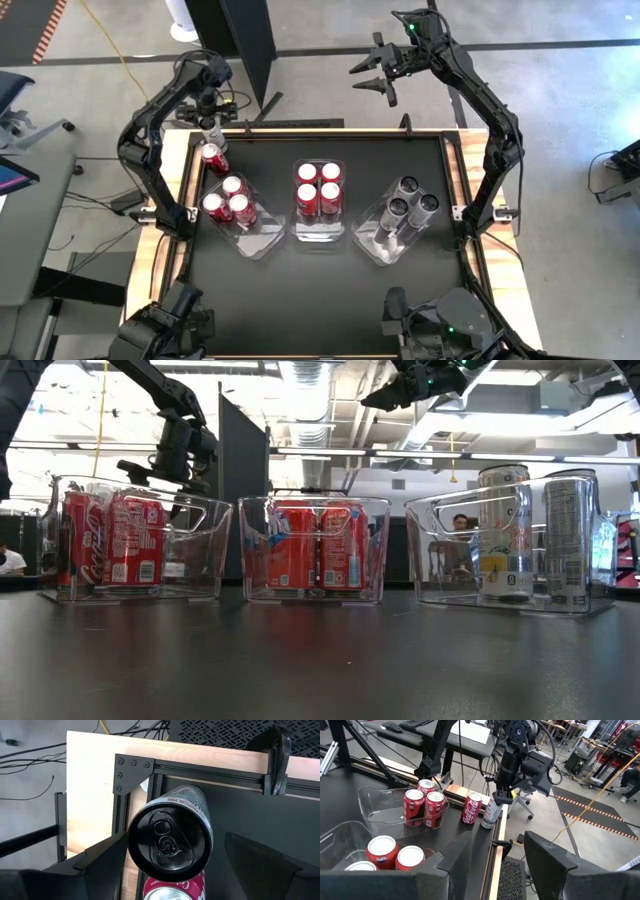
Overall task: Sort soda cans
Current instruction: Put the white soda can into the right transparent bin
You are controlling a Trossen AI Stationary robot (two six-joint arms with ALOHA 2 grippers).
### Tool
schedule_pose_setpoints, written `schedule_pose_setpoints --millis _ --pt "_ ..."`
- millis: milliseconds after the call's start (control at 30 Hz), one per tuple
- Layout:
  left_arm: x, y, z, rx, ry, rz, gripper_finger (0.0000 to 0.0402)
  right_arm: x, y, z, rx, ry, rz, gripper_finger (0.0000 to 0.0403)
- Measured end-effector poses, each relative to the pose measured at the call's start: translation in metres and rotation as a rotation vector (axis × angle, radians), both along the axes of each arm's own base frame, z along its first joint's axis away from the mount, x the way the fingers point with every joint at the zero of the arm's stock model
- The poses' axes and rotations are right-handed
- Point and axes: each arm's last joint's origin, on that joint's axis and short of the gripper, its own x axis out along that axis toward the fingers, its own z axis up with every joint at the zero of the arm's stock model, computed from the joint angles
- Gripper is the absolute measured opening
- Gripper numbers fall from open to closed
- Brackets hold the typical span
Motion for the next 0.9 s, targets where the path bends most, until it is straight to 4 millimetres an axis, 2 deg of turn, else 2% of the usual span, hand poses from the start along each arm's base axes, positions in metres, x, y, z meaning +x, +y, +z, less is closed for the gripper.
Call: schedule_pose_setpoints --millis 900 --pt "0.0009 0.0017 -0.0034 0.013 -0.012 -0.004 0.0329 0.0001 0.0001 0.0001 -0.004 -0.001 0.001 0.0199"
